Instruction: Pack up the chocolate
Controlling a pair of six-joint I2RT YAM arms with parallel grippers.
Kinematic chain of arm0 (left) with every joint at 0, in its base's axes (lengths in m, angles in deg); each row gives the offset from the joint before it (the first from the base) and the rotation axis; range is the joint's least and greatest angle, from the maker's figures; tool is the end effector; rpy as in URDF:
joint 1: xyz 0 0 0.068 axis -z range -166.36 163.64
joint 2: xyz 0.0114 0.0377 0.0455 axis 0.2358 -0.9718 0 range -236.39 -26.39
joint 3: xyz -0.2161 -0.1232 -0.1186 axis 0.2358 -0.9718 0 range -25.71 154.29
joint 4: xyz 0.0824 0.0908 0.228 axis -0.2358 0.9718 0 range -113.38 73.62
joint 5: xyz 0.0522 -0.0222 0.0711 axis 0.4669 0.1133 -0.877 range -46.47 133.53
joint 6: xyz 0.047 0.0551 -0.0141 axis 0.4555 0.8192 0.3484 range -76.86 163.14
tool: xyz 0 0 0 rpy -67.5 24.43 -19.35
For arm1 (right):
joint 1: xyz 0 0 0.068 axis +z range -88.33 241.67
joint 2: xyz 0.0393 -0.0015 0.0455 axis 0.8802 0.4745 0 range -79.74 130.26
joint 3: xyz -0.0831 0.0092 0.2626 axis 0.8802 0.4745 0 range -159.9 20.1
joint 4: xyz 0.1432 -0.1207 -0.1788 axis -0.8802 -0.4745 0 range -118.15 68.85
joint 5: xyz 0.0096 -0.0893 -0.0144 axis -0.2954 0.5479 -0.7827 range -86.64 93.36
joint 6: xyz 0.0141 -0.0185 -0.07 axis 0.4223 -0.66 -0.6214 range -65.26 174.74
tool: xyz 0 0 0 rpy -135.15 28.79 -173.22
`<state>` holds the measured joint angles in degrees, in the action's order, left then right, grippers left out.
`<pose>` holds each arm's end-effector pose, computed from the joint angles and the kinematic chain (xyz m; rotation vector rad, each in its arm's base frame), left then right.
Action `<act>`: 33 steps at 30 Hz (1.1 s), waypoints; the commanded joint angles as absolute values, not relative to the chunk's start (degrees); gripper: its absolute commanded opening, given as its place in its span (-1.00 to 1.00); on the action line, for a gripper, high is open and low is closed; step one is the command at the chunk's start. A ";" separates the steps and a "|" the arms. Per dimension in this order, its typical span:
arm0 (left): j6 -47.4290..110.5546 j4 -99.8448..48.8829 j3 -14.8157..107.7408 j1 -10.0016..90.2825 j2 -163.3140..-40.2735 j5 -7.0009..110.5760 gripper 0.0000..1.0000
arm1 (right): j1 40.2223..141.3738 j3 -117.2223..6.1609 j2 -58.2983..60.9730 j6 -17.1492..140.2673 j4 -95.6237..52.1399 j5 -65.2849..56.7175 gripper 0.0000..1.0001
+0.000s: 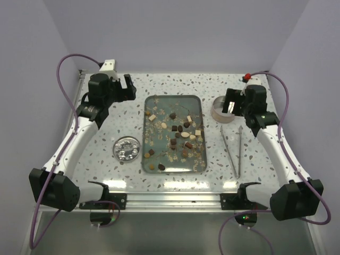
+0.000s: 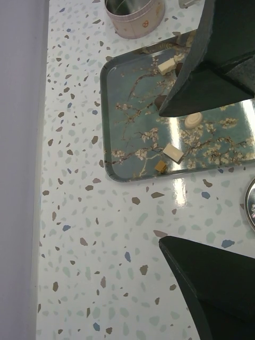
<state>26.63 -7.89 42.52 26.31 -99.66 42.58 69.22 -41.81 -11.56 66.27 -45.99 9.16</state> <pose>0.3093 -0.0684 0.3599 -0.0763 1.9411 -0.3238 0.2825 0.0311 0.3244 0.1338 2.1078 0.0919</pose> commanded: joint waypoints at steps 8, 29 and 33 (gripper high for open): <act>26.53 -10.46 45.75 26.12 -99.77 40.10 1.00 | 69.05 -41.86 -13.21 66.17 -44.96 7.84 0.97; 20.99 -20.21 36.26 26.03 -101.45 48.53 1.00 | 69.23 -27.37 -18.05 82.94 -66.41 12.59 0.97; 20.47 -22.23 33.28 26.03 -98.99 50.65 1.00 | 69.23 -23.67 -14.80 84.80 -64.66 15.39 0.97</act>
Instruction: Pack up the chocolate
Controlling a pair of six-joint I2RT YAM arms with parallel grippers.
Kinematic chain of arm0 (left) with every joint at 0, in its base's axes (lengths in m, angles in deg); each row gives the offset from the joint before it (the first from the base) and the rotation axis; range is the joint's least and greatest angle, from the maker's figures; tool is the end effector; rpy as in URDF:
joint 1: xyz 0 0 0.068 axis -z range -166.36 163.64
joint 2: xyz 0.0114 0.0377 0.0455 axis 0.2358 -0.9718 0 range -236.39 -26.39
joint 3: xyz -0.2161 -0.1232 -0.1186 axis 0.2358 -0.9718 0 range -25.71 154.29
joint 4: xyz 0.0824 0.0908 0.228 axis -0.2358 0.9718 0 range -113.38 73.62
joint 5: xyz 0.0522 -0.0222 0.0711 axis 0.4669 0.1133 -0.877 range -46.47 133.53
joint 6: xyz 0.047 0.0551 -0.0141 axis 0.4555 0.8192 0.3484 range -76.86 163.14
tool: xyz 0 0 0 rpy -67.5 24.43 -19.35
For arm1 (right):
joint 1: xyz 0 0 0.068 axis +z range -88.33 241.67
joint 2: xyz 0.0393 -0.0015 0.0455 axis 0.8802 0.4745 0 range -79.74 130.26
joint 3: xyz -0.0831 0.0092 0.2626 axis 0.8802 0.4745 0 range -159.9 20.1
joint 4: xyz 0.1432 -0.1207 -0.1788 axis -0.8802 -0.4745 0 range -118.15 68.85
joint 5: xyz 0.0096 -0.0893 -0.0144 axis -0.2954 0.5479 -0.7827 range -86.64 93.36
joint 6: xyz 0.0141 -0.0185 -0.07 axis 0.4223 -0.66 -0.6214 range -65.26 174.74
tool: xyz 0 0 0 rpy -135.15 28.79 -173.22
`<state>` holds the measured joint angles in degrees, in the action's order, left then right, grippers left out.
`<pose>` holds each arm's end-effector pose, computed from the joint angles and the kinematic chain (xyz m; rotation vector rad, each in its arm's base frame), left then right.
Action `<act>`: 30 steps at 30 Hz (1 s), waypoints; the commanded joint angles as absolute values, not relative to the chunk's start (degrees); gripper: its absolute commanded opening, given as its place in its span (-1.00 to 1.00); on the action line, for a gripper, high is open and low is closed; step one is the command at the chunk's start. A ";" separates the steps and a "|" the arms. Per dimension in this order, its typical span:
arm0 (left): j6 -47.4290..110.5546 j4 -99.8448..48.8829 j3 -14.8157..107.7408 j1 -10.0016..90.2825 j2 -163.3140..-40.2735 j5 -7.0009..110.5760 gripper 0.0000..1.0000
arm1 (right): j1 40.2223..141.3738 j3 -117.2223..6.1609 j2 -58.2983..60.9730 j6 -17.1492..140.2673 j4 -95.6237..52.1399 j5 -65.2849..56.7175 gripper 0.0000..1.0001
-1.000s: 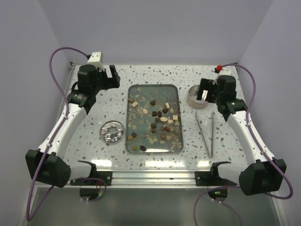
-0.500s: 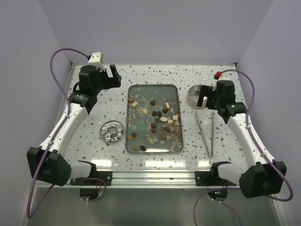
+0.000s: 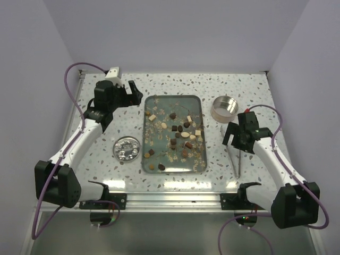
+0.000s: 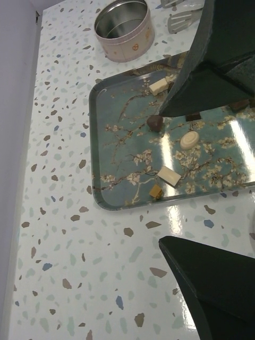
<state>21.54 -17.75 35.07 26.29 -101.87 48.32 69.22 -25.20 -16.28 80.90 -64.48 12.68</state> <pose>0.3205 -0.0771 0.3212 -0.0958 1.9518 -0.4784 0.2135 0.0182 0.2151 0.4772 2.5765 -0.0116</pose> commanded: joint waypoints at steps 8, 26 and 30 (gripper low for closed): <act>22.13 -18.73 32.21 26.03 -95.65 49.24 1.00 | 69.23 -22.00 -10.40 84.89 -61.14 19.09 0.97; 22.93 -19.25 31.77 26.03 -94.94 49.33 1.00 | 69.23 -19.89 -2.31 87.00 -55.43 14.97 0.93; 22.93 -19.42 31.77 26.03 -95.29 49.42 1.00 | 69.32 -18.57 -0.56 87.44 -53.58 12.76 0.91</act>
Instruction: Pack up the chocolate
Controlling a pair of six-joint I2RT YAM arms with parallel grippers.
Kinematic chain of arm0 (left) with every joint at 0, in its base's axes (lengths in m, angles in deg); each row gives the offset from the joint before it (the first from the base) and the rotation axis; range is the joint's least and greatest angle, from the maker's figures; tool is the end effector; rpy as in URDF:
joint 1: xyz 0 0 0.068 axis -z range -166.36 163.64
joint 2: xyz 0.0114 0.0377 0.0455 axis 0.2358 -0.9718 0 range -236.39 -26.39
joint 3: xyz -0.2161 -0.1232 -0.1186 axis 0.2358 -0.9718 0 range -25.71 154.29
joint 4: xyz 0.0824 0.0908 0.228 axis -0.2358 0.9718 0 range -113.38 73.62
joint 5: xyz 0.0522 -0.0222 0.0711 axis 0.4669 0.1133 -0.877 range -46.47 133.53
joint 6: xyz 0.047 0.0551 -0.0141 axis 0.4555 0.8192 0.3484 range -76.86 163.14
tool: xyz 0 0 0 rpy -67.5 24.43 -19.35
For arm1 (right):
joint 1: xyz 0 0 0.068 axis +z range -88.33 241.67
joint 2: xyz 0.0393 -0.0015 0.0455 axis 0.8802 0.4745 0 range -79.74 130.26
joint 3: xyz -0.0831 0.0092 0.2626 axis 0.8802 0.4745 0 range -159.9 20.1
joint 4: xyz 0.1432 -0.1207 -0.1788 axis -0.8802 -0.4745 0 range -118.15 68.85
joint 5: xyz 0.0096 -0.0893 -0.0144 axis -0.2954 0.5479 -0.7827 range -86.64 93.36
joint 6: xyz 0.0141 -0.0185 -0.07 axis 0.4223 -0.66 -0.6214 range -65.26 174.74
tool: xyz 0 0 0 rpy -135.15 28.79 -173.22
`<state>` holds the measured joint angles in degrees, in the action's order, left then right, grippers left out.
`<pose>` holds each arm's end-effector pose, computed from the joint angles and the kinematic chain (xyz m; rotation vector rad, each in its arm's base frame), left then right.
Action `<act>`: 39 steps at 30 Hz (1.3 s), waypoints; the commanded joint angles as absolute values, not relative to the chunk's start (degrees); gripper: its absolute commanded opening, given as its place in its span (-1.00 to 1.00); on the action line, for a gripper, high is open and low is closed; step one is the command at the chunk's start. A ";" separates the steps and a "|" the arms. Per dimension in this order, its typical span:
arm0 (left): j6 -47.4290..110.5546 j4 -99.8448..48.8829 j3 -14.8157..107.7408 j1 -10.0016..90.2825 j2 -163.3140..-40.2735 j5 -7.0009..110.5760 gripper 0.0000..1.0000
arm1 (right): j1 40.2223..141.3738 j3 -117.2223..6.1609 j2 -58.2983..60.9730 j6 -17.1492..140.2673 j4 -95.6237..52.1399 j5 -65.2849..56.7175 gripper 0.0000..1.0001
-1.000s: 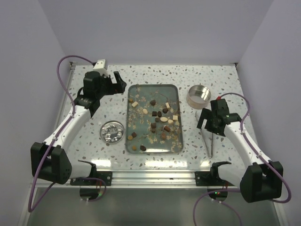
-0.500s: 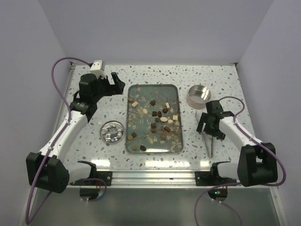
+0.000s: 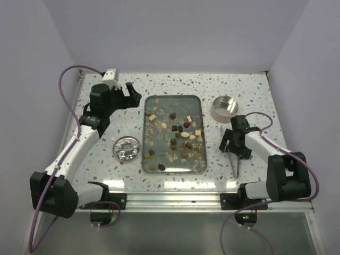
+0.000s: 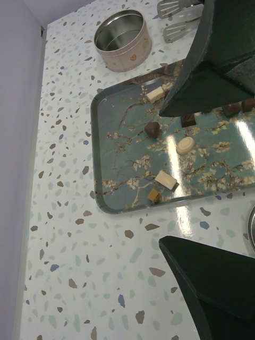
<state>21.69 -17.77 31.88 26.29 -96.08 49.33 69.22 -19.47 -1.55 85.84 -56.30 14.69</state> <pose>0.2970 -0.0729 0.3304 -0.0761 1.9078 -0.5011 0.2293 0.0181 0.1411 0.6117 2.7398 -0.1305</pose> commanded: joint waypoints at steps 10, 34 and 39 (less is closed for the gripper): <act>22.93 -20.21 32.21 26.03 -96.17 49.50 1.00 | 69.40 -16.46 0.76 87.96 -52.17 11.97 0.48; 23.81 -21.09 30.89 26.03 -95.64 50.47 1.00 | 70.81 -22.08 -17.43 87.62 -66.58 13.29 0.16; 24.33 -21.01 31.51 26.03 -96.17 50.73 1.00 | 70.90 -27.17 -17.78 87.44 -70.18 11.80 0.15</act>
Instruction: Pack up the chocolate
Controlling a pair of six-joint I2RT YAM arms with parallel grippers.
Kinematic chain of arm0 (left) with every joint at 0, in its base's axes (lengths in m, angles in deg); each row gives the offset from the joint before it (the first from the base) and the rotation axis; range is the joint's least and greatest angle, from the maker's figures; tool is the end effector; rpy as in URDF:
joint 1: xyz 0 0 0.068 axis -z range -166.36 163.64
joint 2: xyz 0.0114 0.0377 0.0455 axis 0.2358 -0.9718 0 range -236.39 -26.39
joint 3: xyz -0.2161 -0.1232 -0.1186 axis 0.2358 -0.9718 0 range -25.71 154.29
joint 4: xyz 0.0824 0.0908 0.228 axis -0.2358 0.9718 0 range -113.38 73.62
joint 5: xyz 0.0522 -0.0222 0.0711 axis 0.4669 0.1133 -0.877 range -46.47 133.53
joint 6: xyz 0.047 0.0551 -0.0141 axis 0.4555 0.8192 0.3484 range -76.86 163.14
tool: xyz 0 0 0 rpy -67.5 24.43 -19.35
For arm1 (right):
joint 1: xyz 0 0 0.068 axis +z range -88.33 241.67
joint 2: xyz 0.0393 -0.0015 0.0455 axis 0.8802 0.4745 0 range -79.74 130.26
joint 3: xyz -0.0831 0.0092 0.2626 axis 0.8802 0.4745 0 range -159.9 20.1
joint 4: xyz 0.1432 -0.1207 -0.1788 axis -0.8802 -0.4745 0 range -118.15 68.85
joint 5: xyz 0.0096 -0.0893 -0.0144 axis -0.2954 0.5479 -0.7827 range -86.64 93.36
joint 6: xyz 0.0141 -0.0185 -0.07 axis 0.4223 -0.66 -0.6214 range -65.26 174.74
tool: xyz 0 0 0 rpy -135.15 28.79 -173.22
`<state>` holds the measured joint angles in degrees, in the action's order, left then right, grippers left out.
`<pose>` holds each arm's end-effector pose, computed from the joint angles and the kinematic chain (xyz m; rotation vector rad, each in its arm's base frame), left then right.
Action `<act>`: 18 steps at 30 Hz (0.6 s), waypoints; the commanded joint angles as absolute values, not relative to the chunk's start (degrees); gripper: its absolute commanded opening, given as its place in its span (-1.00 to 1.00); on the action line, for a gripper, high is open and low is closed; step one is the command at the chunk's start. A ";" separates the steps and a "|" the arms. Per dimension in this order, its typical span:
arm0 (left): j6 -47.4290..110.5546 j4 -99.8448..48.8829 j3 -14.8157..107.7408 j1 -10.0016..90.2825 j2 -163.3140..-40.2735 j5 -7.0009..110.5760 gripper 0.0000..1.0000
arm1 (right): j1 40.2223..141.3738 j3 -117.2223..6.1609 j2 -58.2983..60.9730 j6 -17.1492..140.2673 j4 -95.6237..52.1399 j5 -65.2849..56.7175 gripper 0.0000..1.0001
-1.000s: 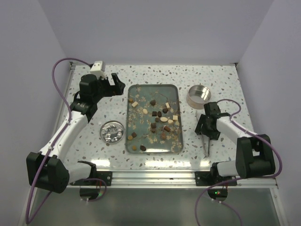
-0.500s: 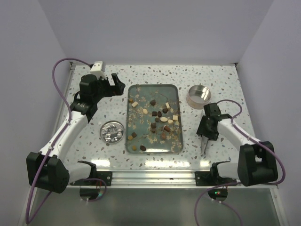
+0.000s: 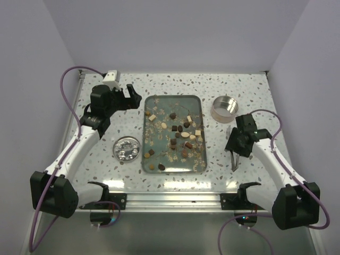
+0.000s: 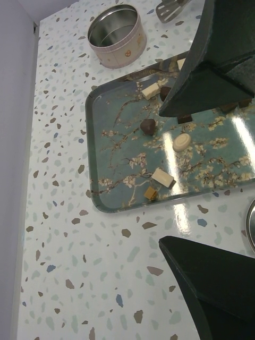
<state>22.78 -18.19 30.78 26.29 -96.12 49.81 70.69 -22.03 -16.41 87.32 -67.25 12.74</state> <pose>0.2966 -0.0734 0.3239 -0.0534 1.9203 -0.4941 0.1989 0.0214 0.1958 0.5980 2.6480 -0.0149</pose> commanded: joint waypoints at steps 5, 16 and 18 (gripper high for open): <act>24.86 -20.92 31.51 26.03 -96.08 50.38 1.00 | 70.81 -34.28 -16.56 86.65 -73.96 11.18 0.16; 25.13 -22.14 31.60 26.03 -97.40 50.91 1.00 | 70.81 -43.87 -14.70 84.81 -80.11 12.06 0.15; 25.12 -22.41 31.60 26.03 -97.84 51.17 1.00 | 70.90 -46.25 -14.70 83.93 -81.35 11.53 0.14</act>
<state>23.50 -18.75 30.78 26.29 -97.22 50.23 70.69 -41.39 -14.34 85.92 -77.79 11.54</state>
